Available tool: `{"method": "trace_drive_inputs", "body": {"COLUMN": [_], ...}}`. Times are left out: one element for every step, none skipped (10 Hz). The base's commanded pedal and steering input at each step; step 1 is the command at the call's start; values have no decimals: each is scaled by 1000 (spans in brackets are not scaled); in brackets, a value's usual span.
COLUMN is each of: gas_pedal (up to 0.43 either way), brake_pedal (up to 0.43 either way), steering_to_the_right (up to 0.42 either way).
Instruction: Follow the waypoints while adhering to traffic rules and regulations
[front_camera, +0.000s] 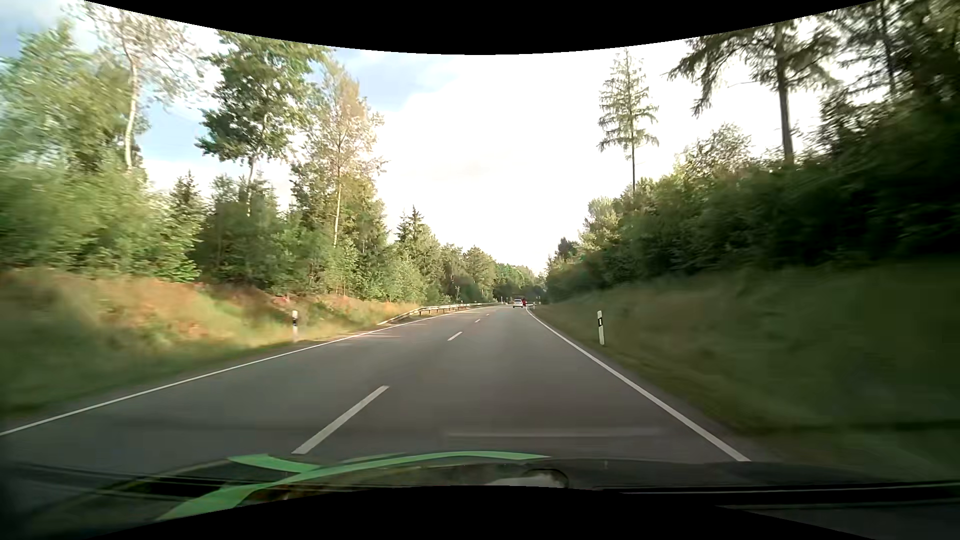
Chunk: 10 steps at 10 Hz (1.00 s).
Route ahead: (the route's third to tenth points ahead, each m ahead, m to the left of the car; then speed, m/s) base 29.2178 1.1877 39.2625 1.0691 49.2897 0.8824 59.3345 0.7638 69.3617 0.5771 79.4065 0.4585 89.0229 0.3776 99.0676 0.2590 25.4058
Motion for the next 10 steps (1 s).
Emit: {"method": "trace_drive_inputs", "body": {"gas_pedal": [228, 228, 228, 228, 220, 209, 209, 197, 197, 189], "brake_pedal": [0, 0, 0, 0, 0, 0, 0, 0, 0, 0], "steering_to_the_right": [1, 1, 1, 1, 1, 1, 1, 1, 1, 1]}}
